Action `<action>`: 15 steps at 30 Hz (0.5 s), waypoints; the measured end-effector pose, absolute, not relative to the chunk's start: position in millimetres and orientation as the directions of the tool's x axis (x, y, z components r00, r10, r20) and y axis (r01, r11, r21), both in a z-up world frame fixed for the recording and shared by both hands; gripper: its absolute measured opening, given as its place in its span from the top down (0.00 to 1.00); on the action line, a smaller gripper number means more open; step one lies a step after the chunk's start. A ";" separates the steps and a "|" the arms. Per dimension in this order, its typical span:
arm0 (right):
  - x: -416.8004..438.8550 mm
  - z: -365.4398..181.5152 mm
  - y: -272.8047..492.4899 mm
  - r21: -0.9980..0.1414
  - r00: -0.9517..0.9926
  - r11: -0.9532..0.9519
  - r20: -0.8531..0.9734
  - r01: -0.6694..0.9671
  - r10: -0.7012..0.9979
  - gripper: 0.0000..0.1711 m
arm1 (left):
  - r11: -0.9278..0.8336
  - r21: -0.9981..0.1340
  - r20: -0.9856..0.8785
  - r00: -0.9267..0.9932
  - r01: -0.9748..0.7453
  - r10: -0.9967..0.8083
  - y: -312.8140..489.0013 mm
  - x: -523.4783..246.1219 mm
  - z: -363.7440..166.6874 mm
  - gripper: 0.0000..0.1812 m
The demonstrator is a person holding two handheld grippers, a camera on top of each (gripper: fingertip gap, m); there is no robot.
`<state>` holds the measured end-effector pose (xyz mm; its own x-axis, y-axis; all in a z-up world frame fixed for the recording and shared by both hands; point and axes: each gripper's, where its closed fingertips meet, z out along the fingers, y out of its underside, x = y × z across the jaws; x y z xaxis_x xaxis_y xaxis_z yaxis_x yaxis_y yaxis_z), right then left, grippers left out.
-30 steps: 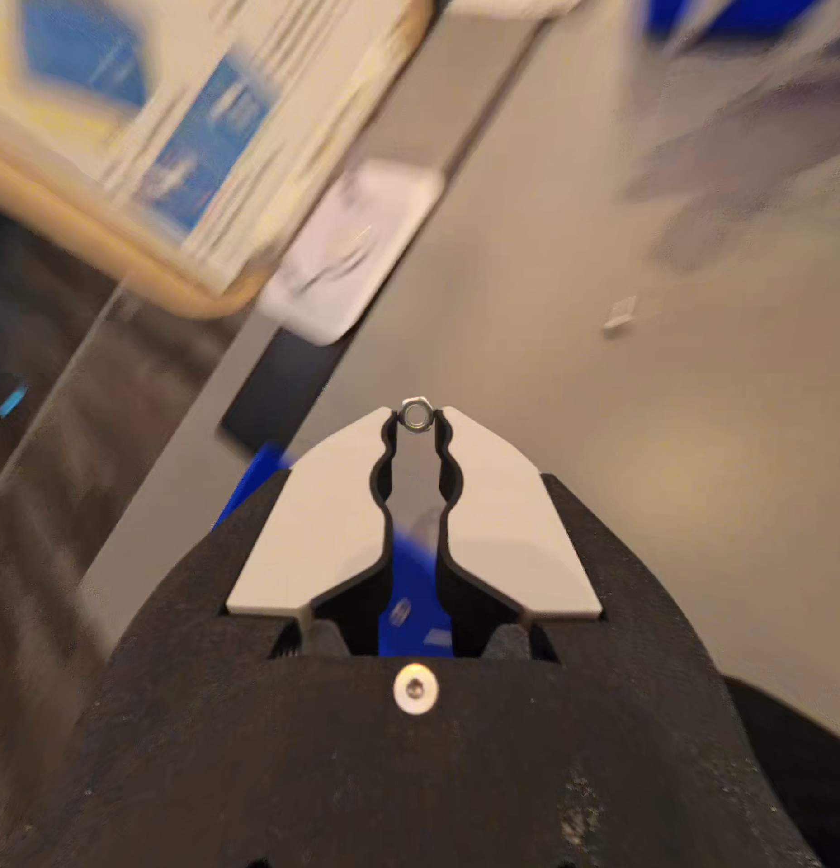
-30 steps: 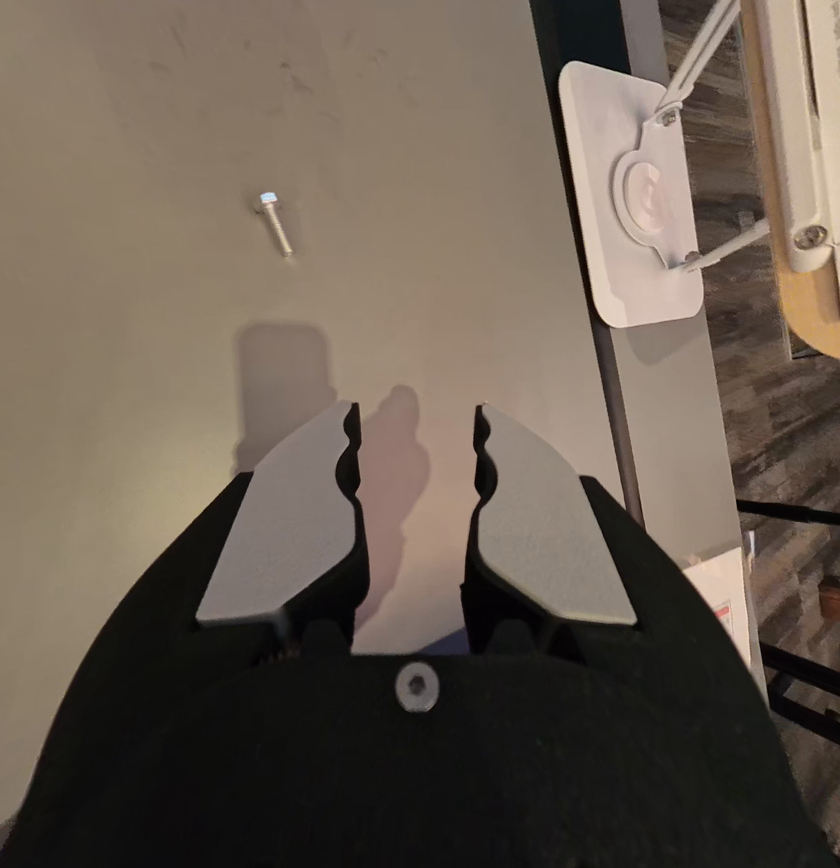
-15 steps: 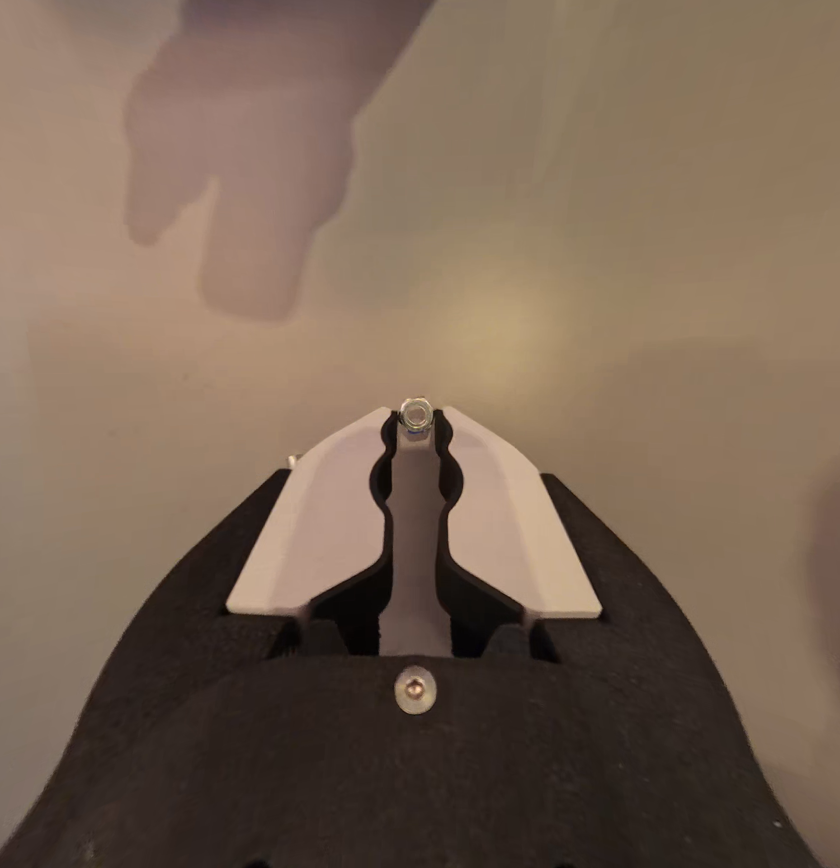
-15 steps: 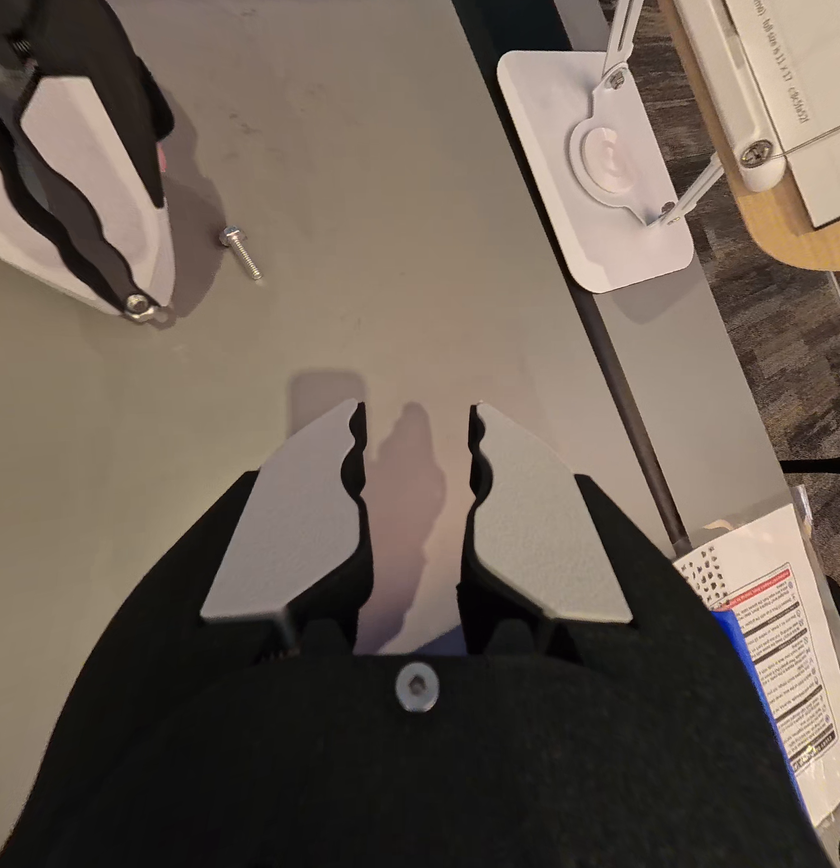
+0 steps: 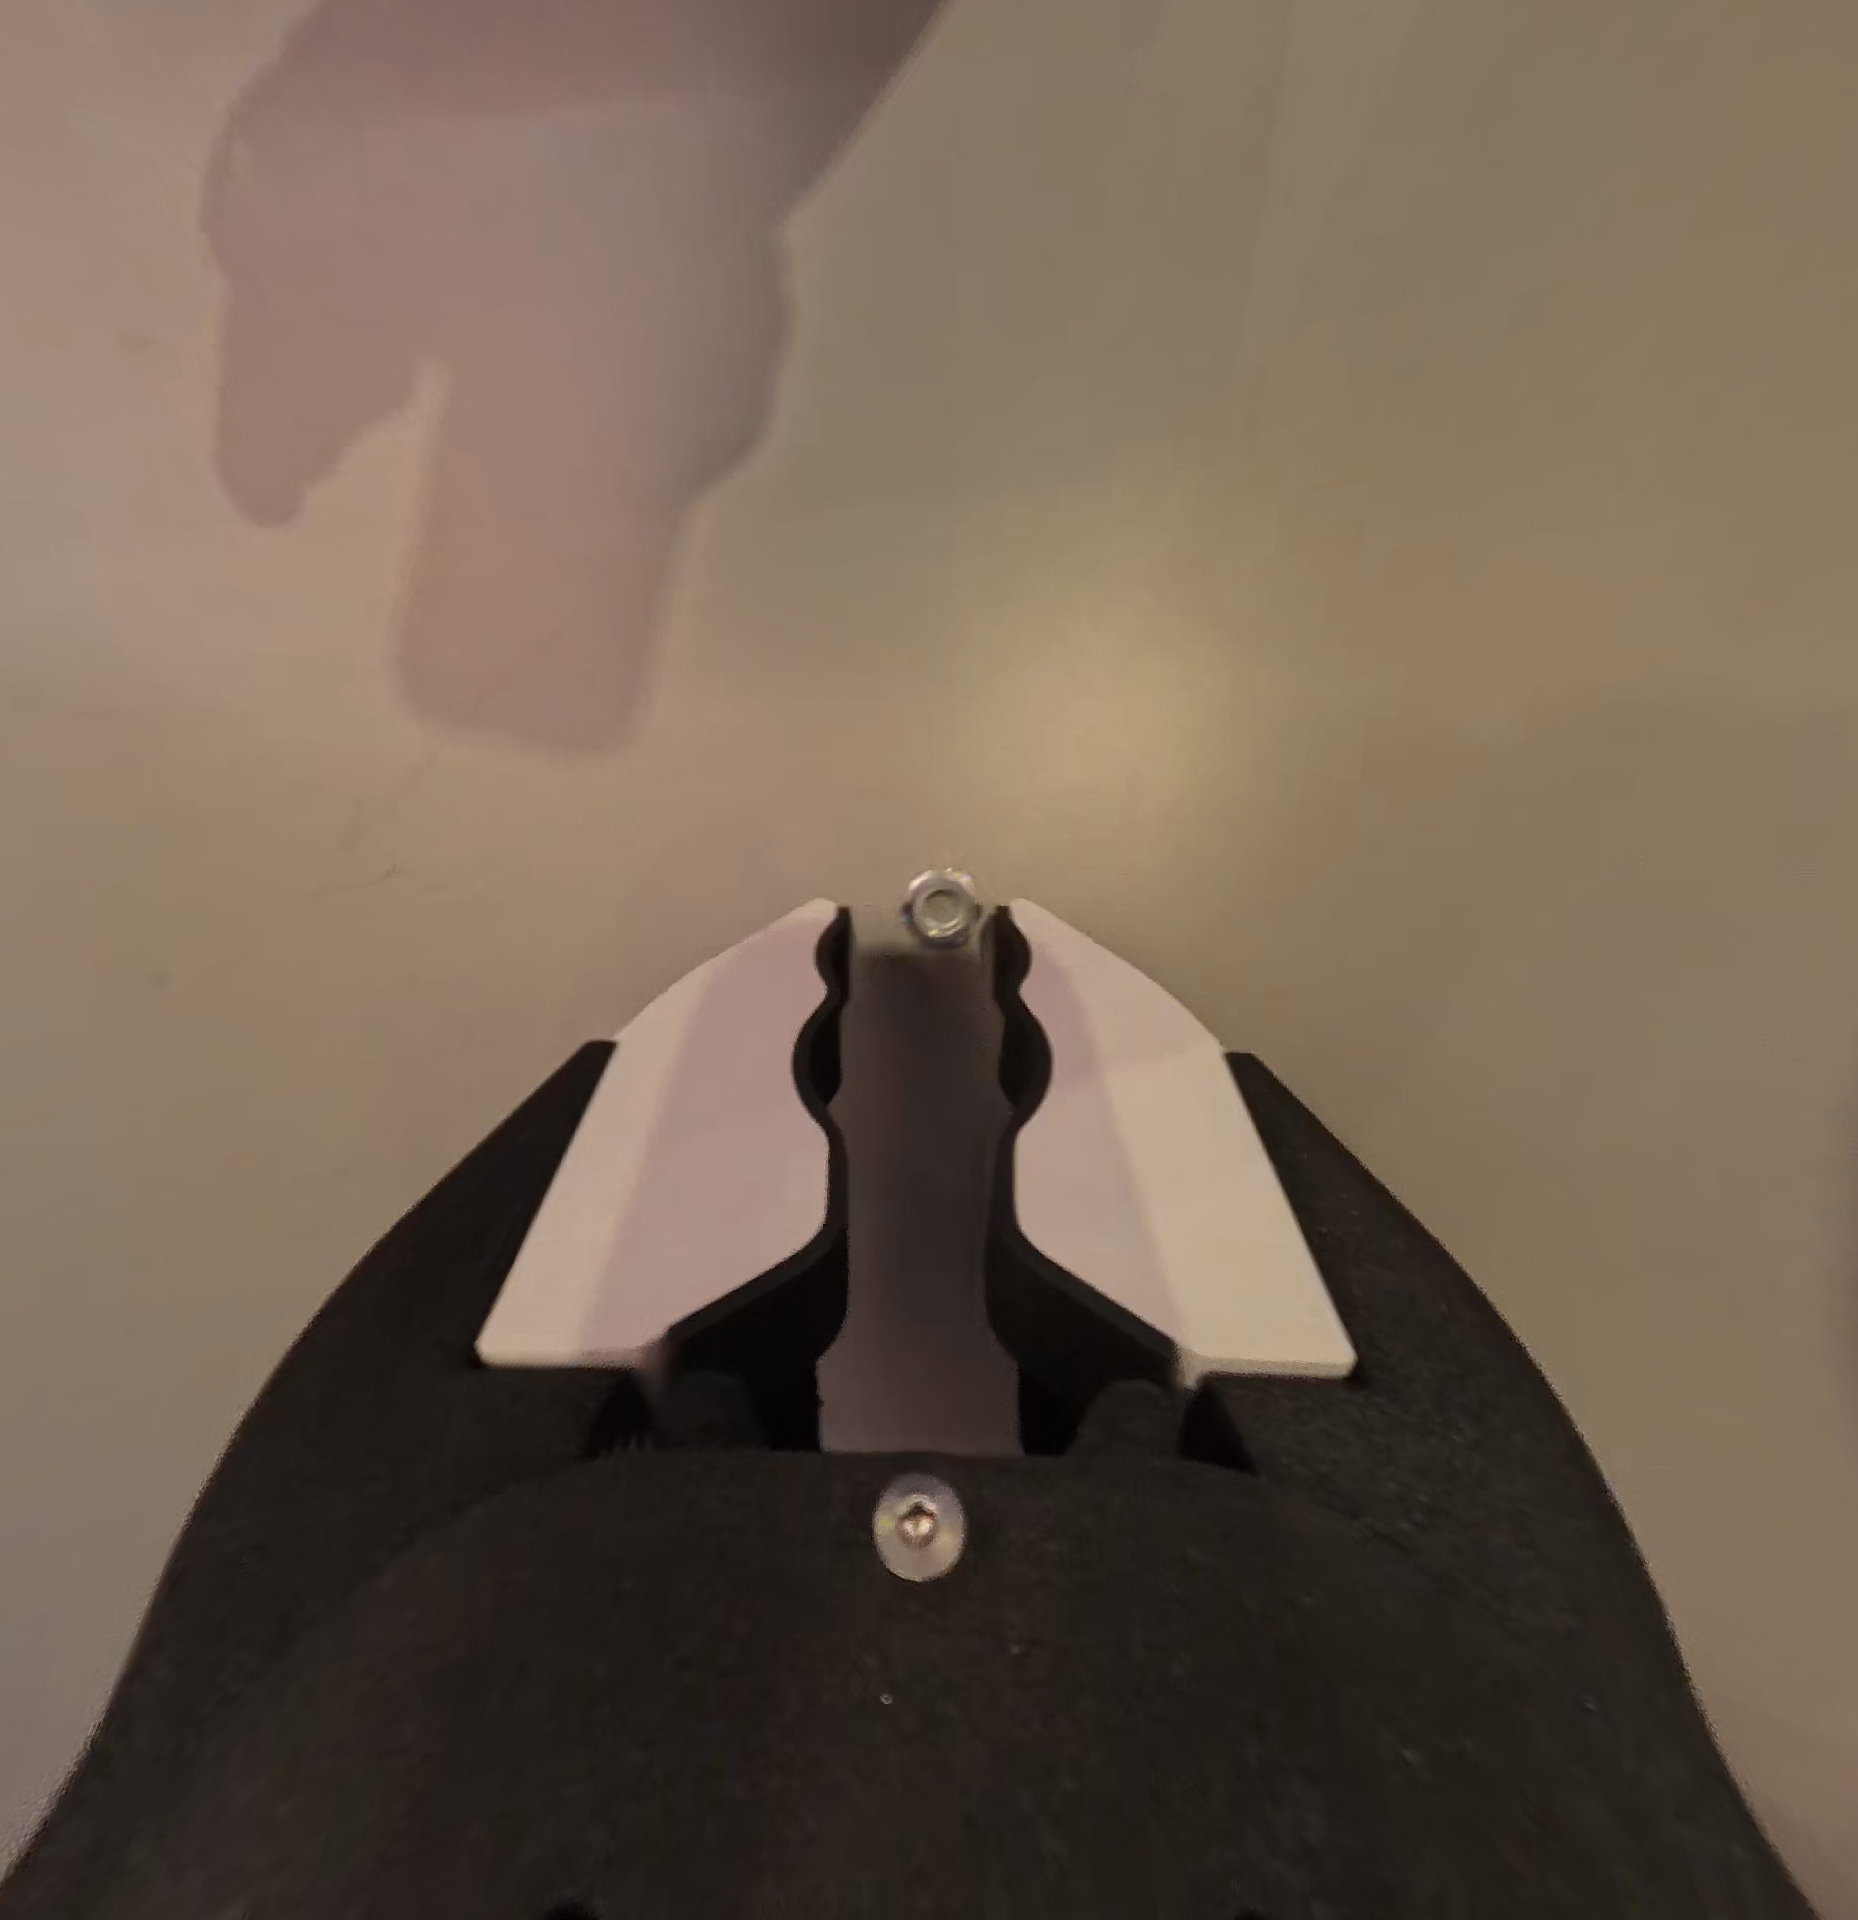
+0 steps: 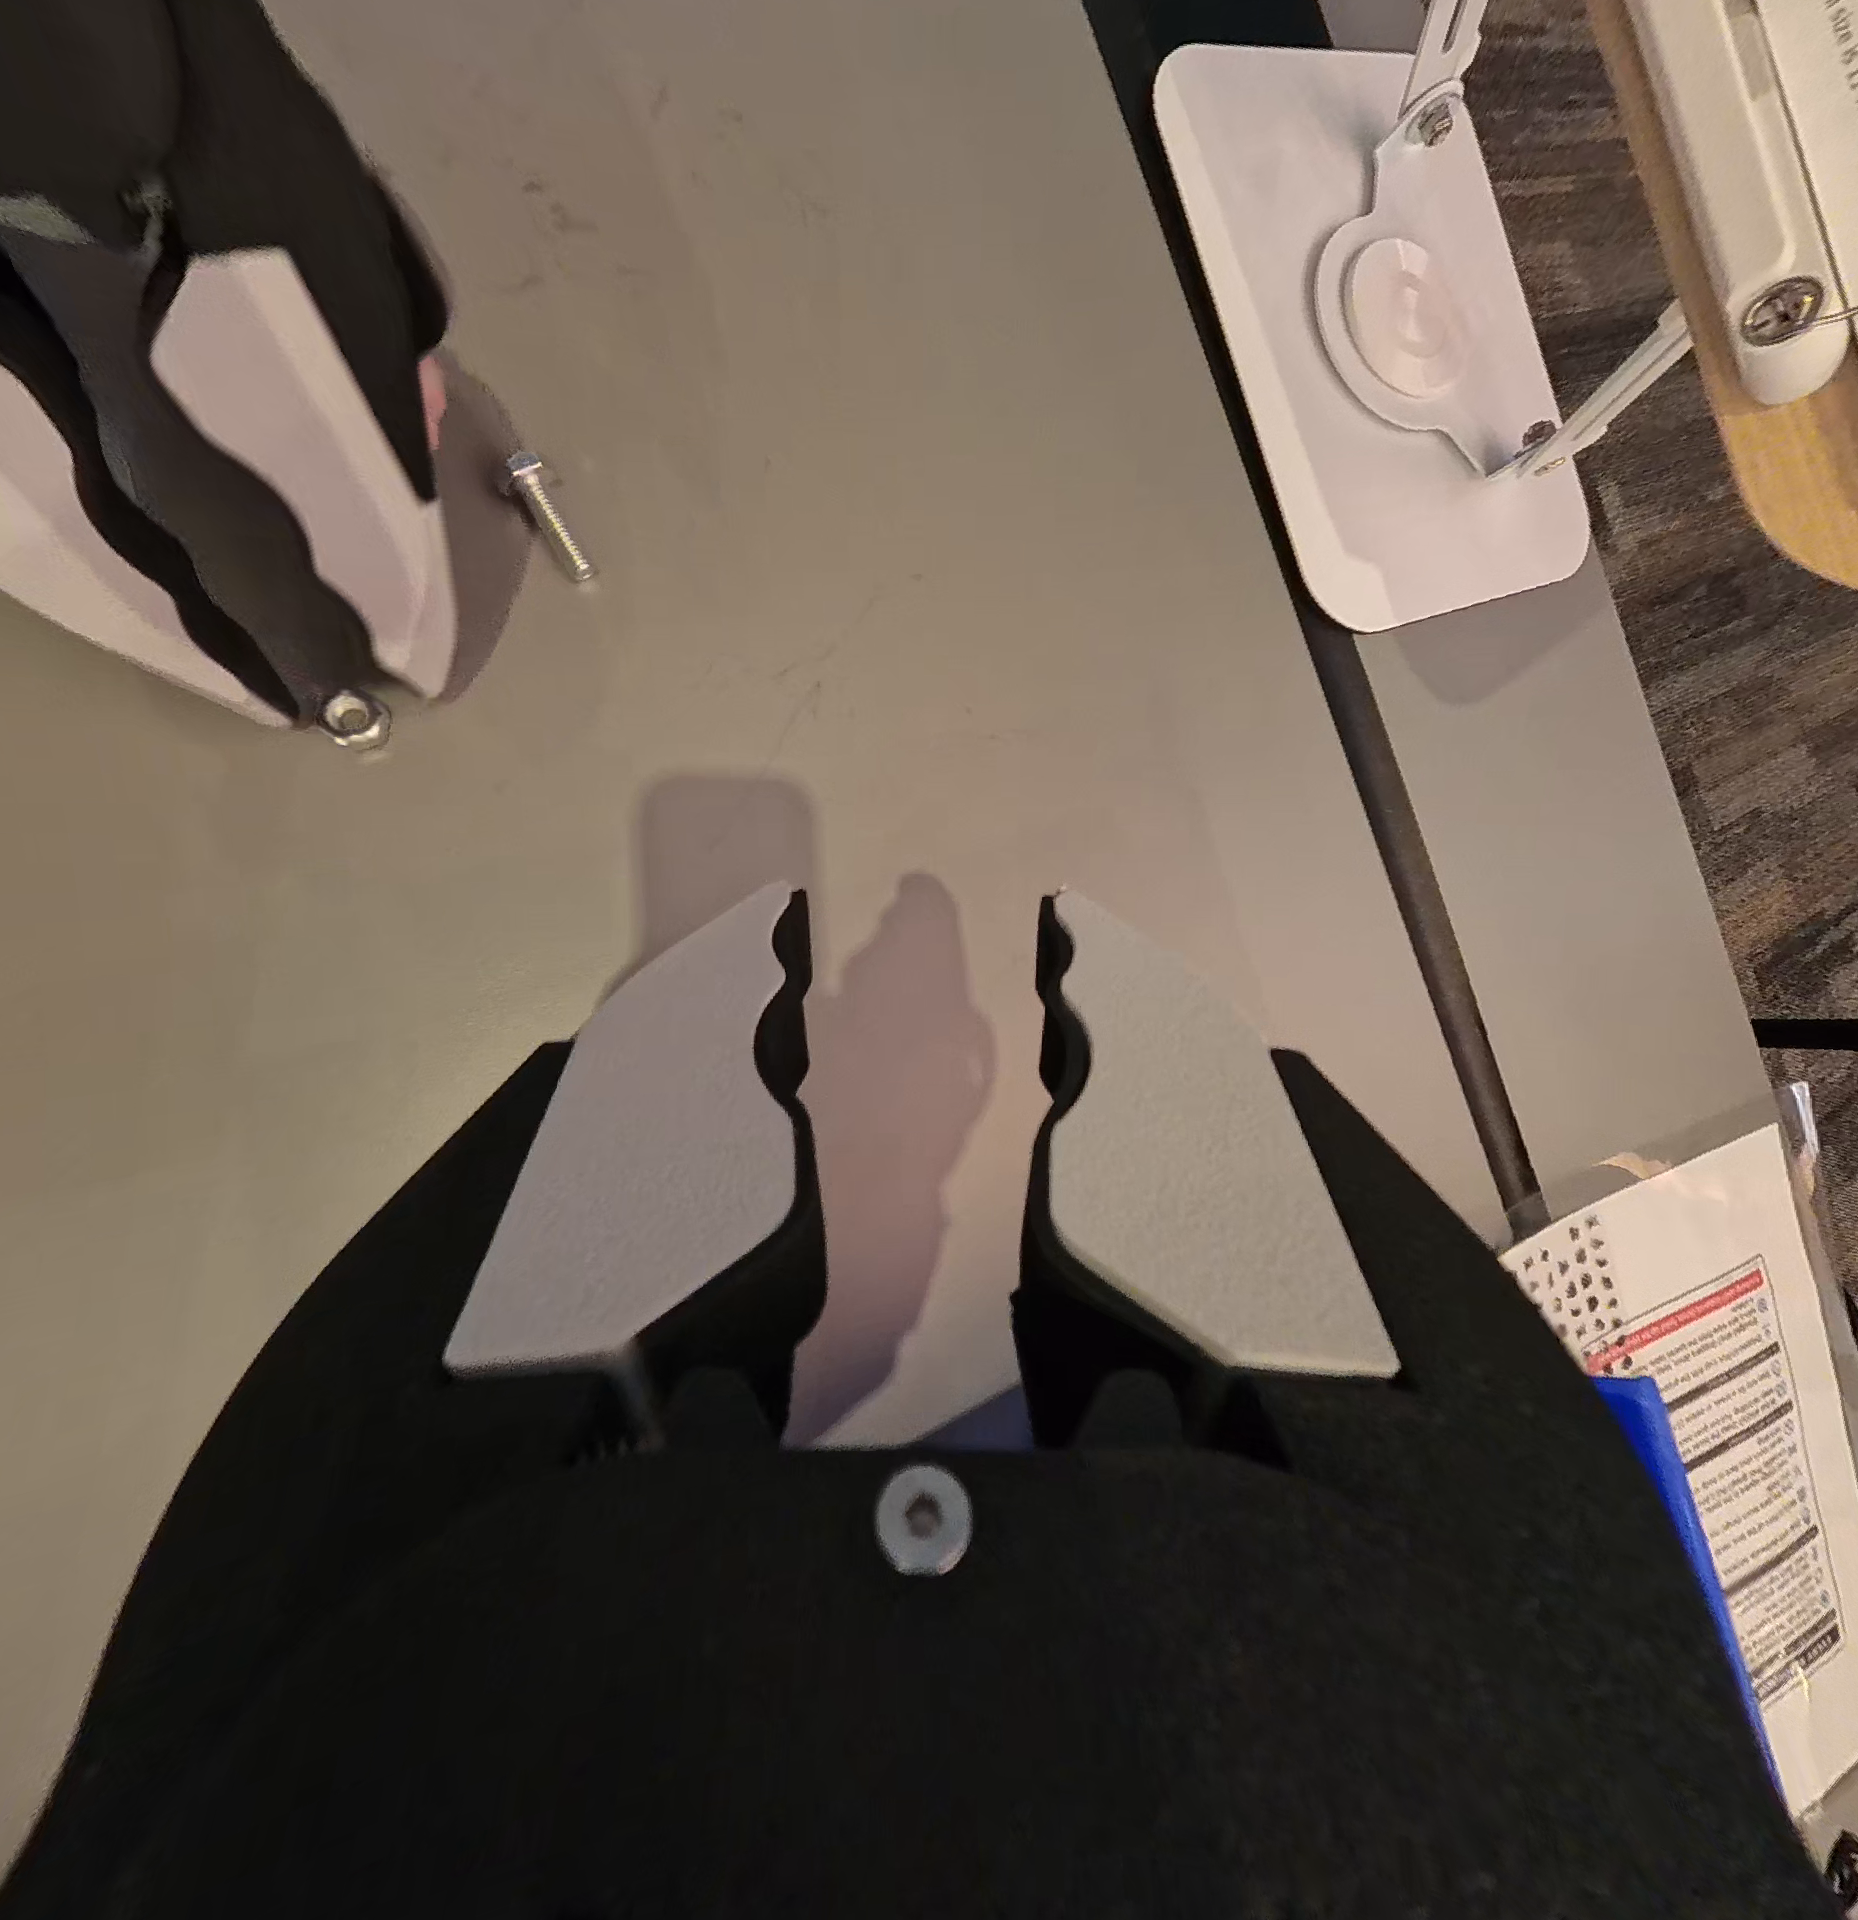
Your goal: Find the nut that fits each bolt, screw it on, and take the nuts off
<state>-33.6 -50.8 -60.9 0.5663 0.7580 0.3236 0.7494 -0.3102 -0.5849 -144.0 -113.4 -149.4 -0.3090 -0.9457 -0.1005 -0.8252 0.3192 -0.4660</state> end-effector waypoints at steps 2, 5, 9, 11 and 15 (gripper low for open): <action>-33.0 -61.7 -51.1 -0.581 0.564 -0.311 0.324 0.752 0.759 0.76 | 0.298 -0.487 -0.159 -0.252 -0.821 -0.955 -94.6 -147.1 -136.3 0.83; -33.7 -60.5 -51.0 -0.584 0.564 -0.308 0.324 0.751 0.760 0.76 | 0.199 -0.507 -0.152 -0.140 -0.838 -0.978 -67.7 -161.4 -123.8 0.87; -33.9 -63.6 -51.1 -0.572 0.558 -0.310 0.326 0.759 0.763 0.76 | 0.135 -0.478 -0.177 -0.055 -0.868 -0.983 -47.3 -168.1 -131.5 0.89; -33.5 -65.3 -50.9 -0.564 0.556 -0.313 0.329 0.764 0.763 0.76 | 0.111 -0.461 -0.166 -0.038 -0.880 -0.985 -46.6 -165.8 -138.3 0.89; -34.0 -66.3 -51.1 -0.557 0.551 -0.312 0.333 0.770 0.765 0.76 | 0.123 -0.383 -0.194 -0.051 -0.915 -0.980 -44.1 -170.0 -152.9 0.89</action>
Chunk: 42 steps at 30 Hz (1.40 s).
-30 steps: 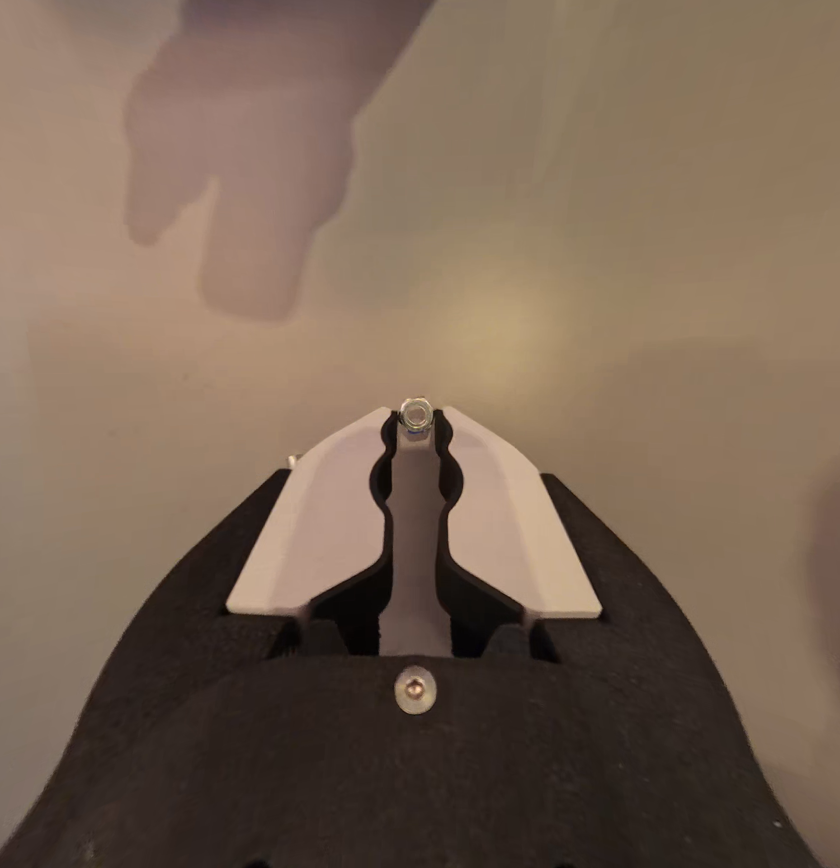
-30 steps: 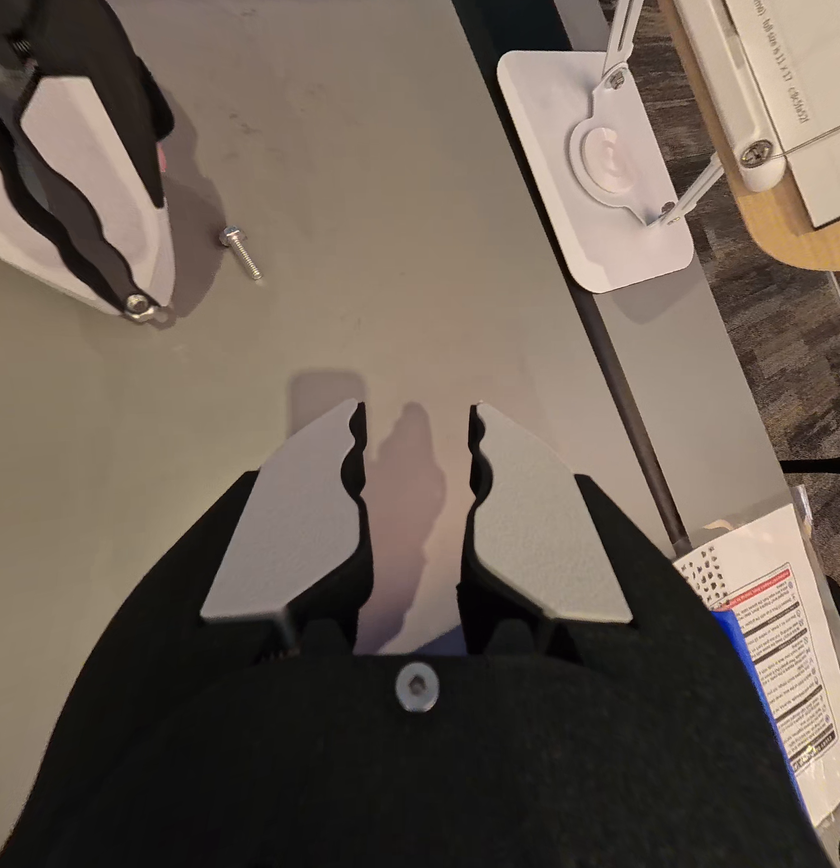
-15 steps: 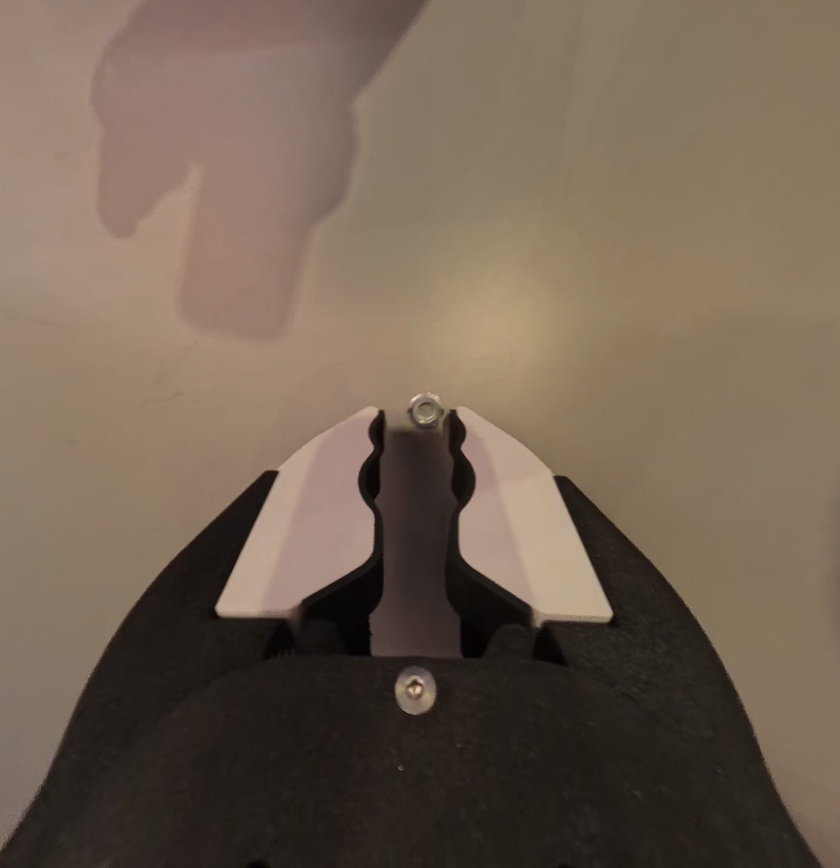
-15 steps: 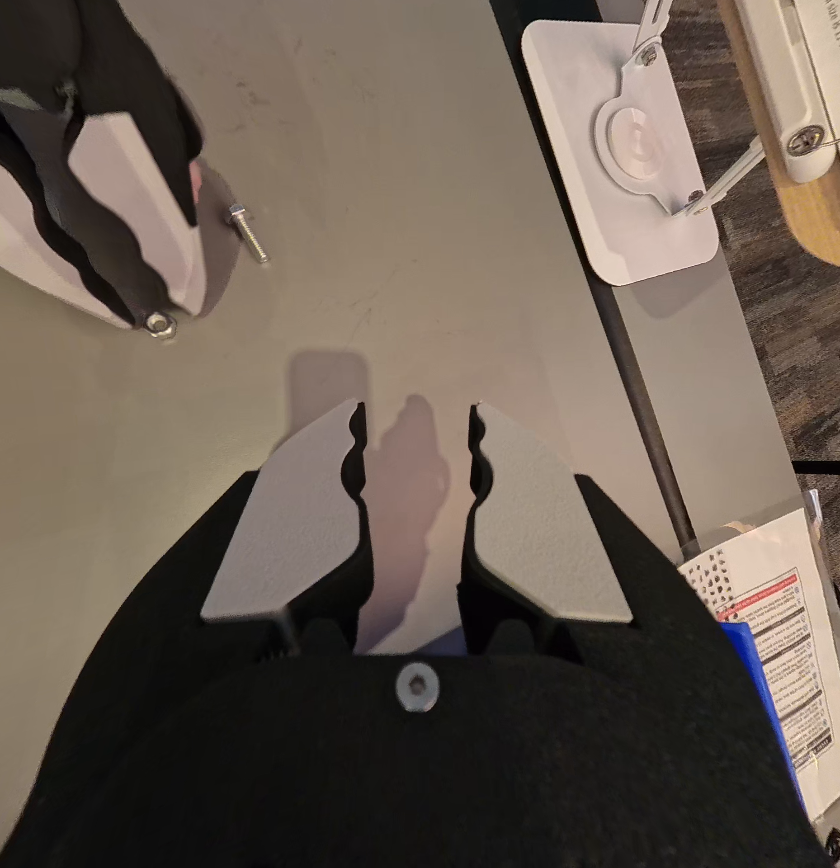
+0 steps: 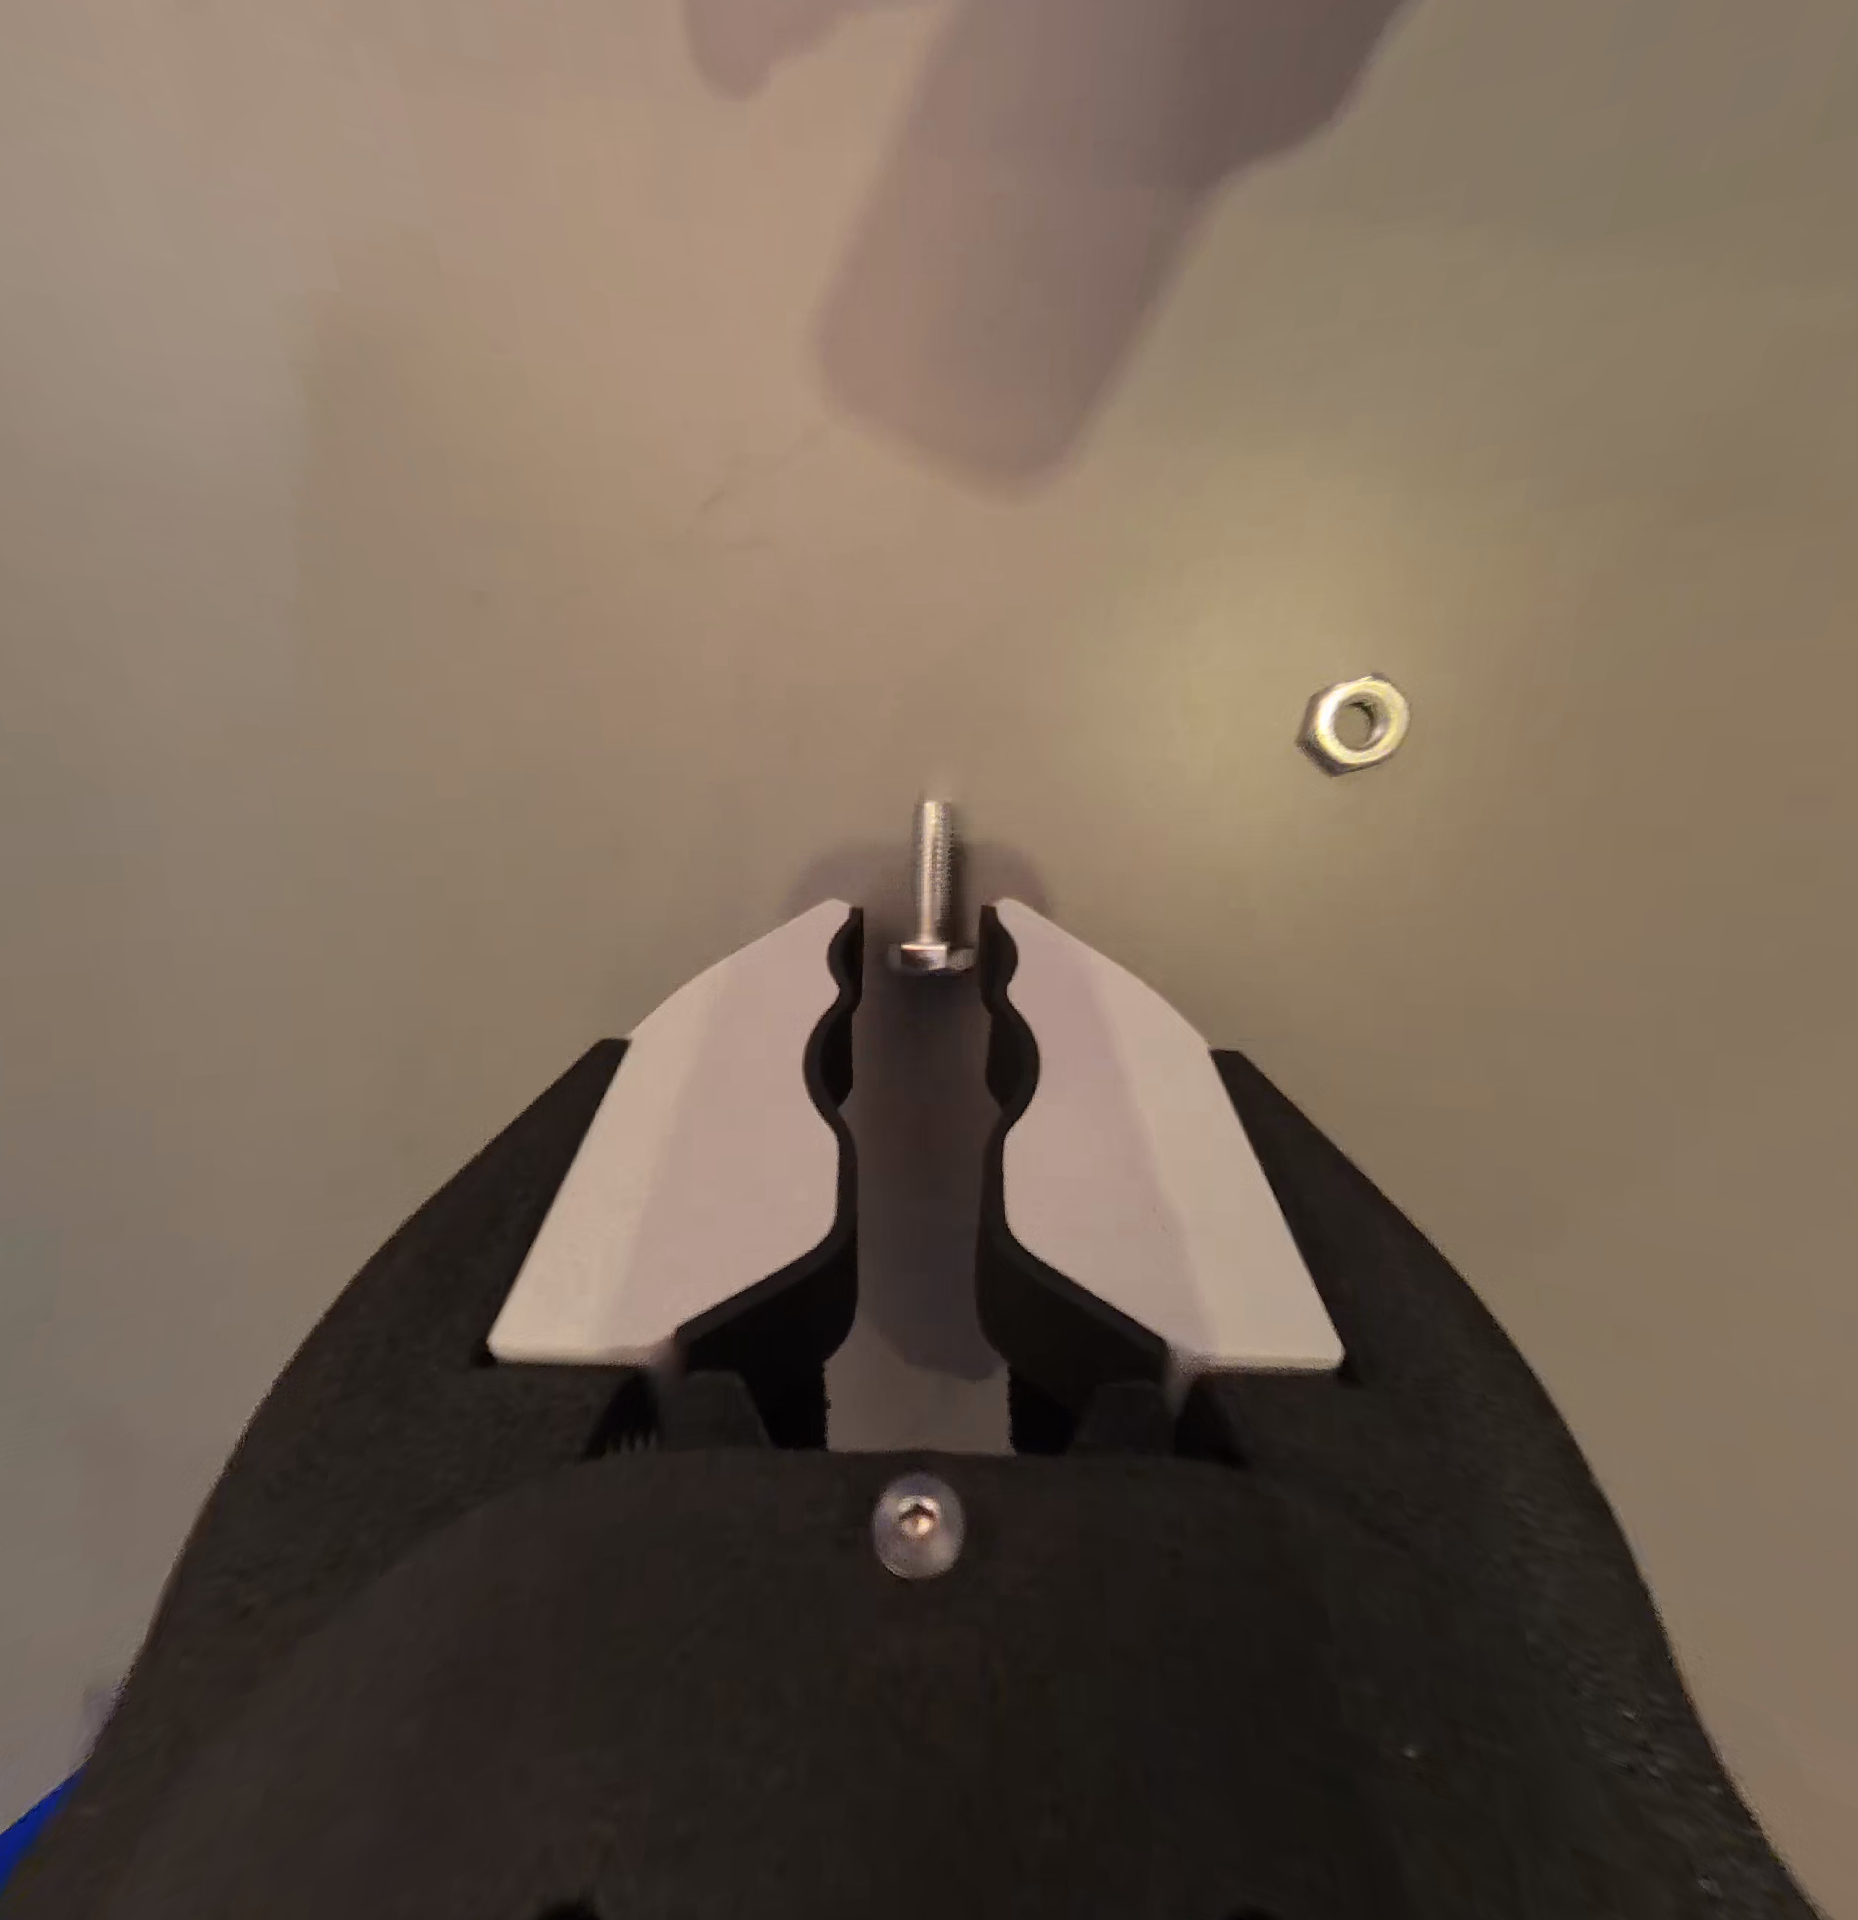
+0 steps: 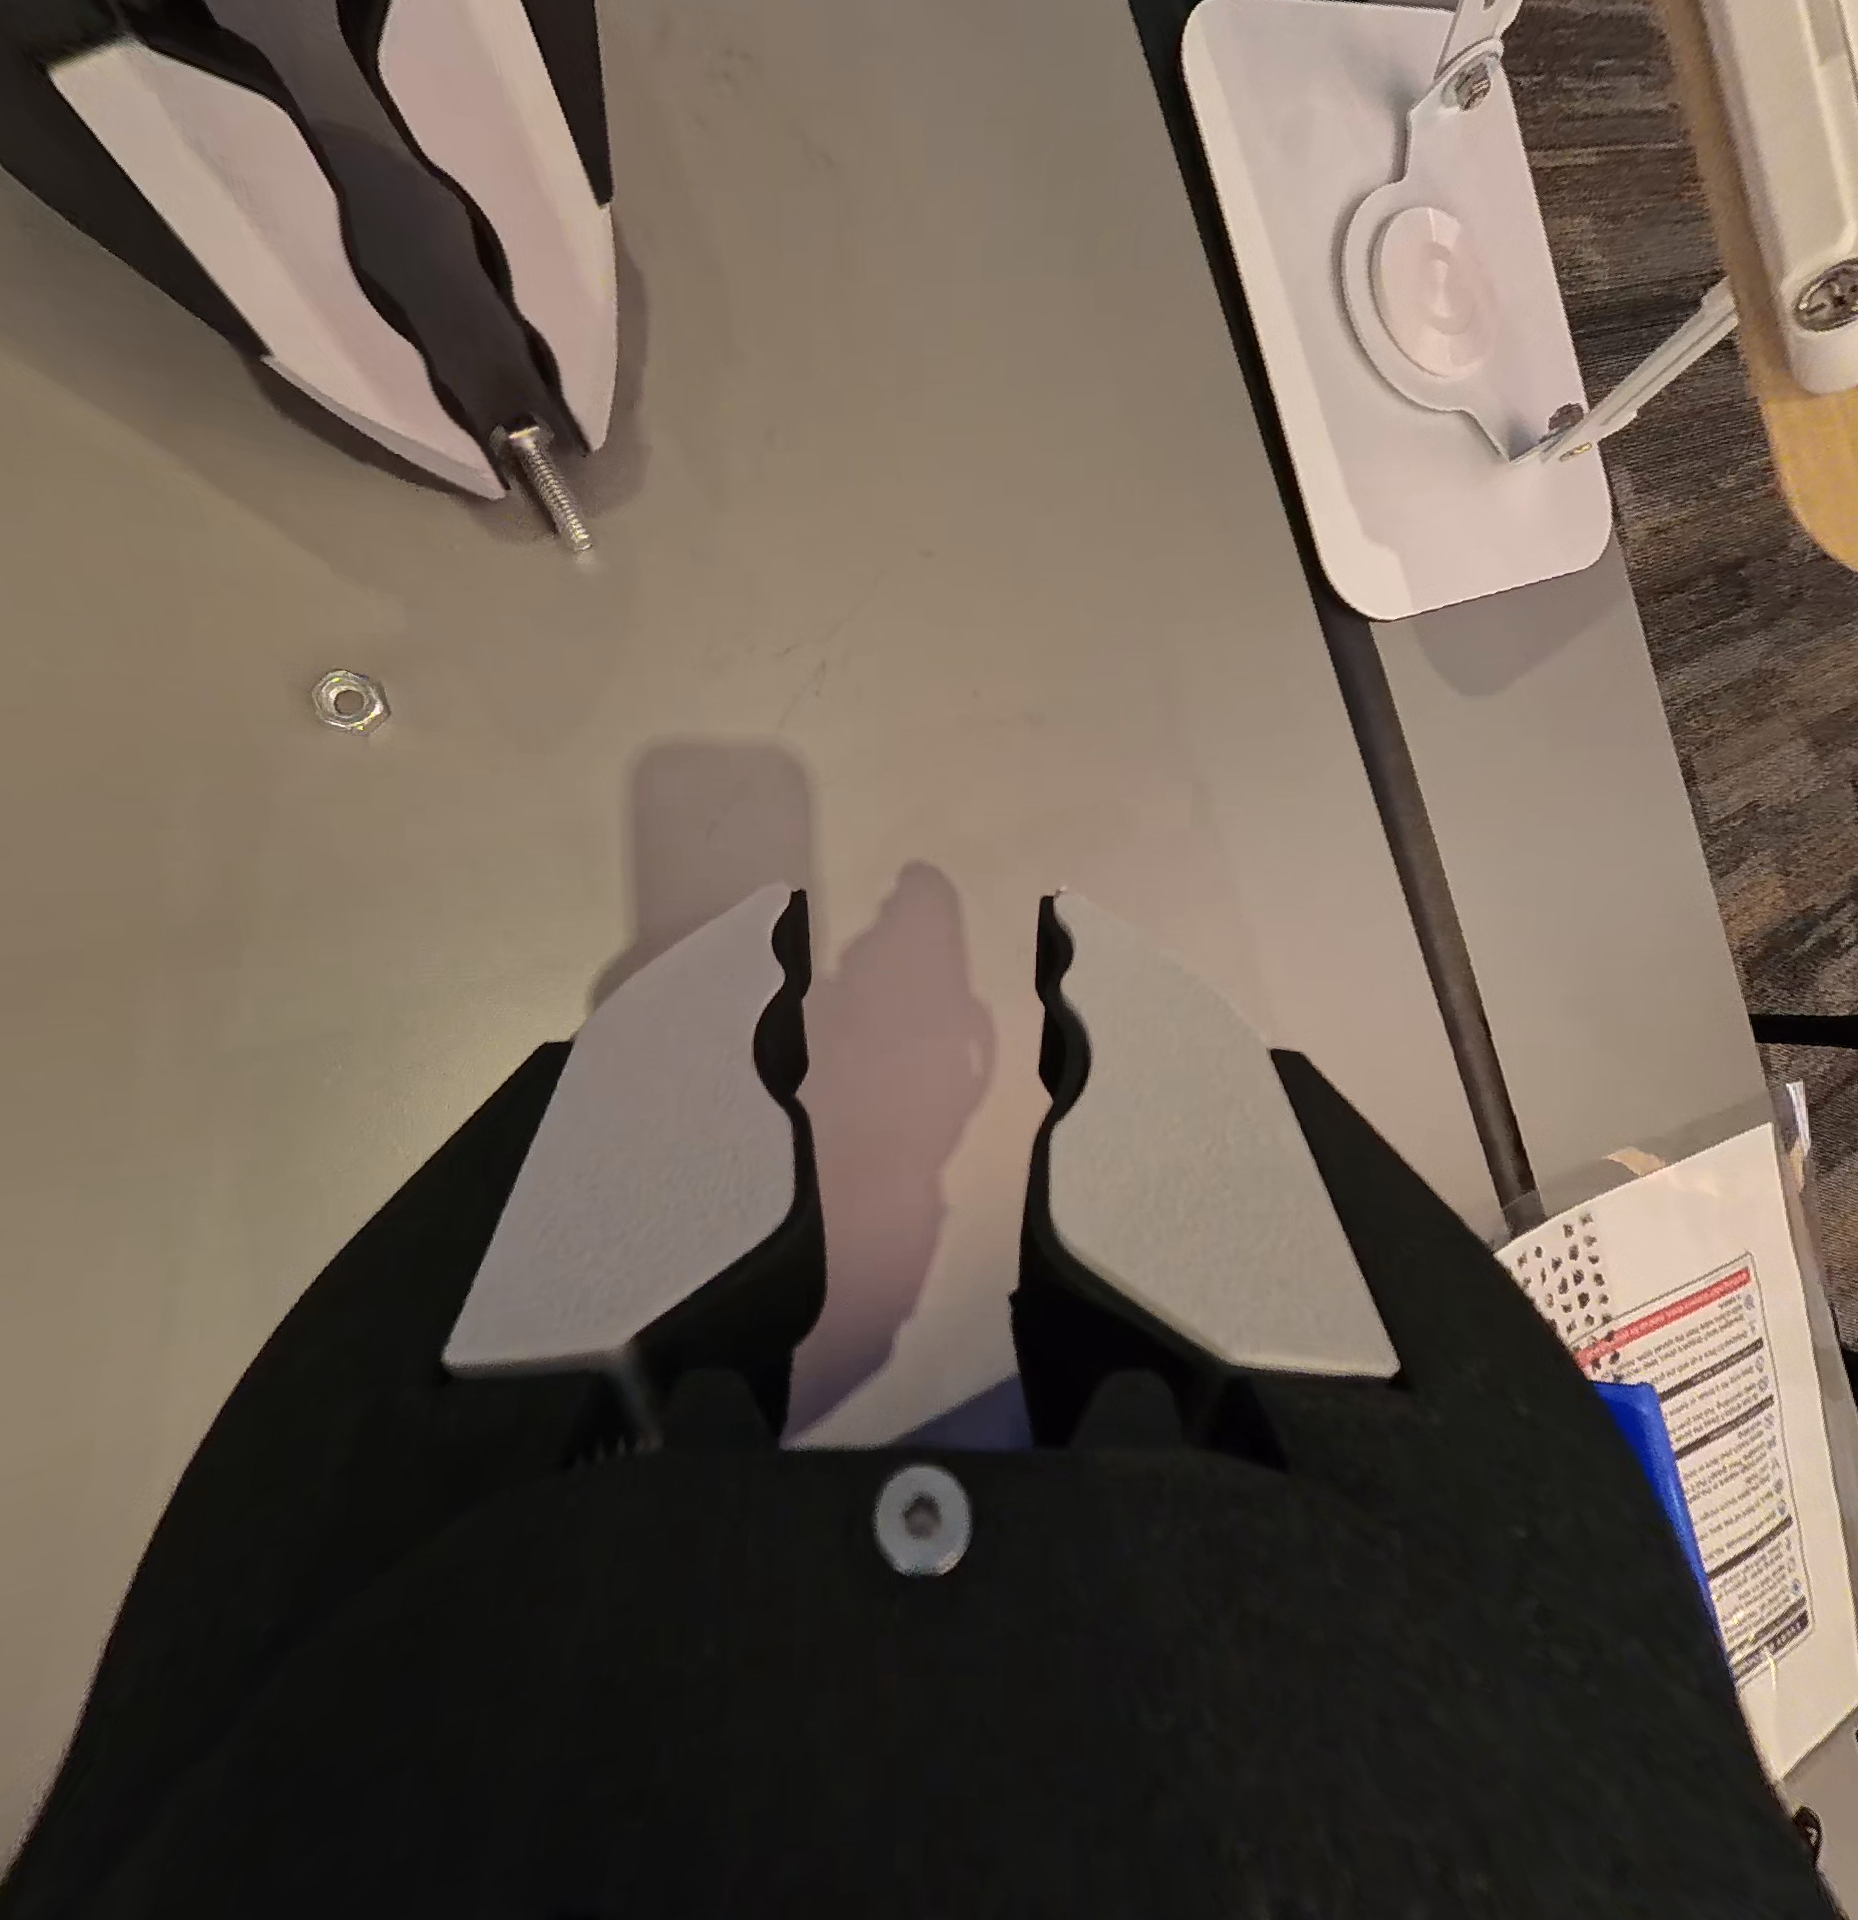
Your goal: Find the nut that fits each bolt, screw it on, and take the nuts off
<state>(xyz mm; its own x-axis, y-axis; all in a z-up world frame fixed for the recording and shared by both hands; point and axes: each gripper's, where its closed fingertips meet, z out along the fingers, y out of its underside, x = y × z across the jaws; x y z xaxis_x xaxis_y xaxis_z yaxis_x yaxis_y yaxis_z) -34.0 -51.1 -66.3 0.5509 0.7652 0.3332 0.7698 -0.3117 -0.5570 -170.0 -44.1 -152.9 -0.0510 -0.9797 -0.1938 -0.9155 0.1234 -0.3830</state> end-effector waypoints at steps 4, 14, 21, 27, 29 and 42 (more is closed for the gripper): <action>-35.4 -66.5 -52.2 -0.552 0.543 -0.306 0.337 0.776 0.769 0.76 | 0.083 -0.403 -0.148 -0.025 -0.911 -0.989 -45.9 -166.9 -155.2 0.92; -84.2 -57.6 -60.9 -0.738 0.515 -0.250 0.153 0.627 0.843 0.78 | -0.046 -0.669 0.049 0.018 -0.742 -0.999 -50.7 -148.1 -115.9 0.96; -119.4 2.3 -86.9 -0.919 0.398 -0.066 0.102 0.388 0.912 0.83 | -0.189 -0.946 0.244 -0.193 -0.265 -0.950 -91.3 -130.0 -1.3 0.96; -130.3 38.6 -100.7 -0.985 0.311 -0.141 -0.103 0.100 0.945 0.91 | -0.199 -0.961 0.242 -0.238 -0.190 -0.941 -103.1 -130.9 19.1 0.96; -129.5 33.4 -96.6 -0.980 0.330 -0.164 -0.119 0.112 0.936 0.92 | -0.204 -0.962 0.246 -0.250 -0.181 -0.936 -105.8 -130.7 21.3 0.96; -135.1 26.8 -100.6 -0.965 0.304 -0.223 -0.174 0.135 0.937 0.96 | -0.249 -0.945 0.306 -0.304 -0.212 -0.902 -108.3 -136.2 22.5 0.89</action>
<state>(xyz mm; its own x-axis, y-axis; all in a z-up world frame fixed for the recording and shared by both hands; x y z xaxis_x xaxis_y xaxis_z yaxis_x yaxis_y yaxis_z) -135.1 -100.6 26.8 0.3043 0.9366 -0.1739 0.1354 -0.2232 -0.9653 -136.2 -108.3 22.5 -0.3041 -0.9020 0.3064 -0.2122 -0.2494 -0.9449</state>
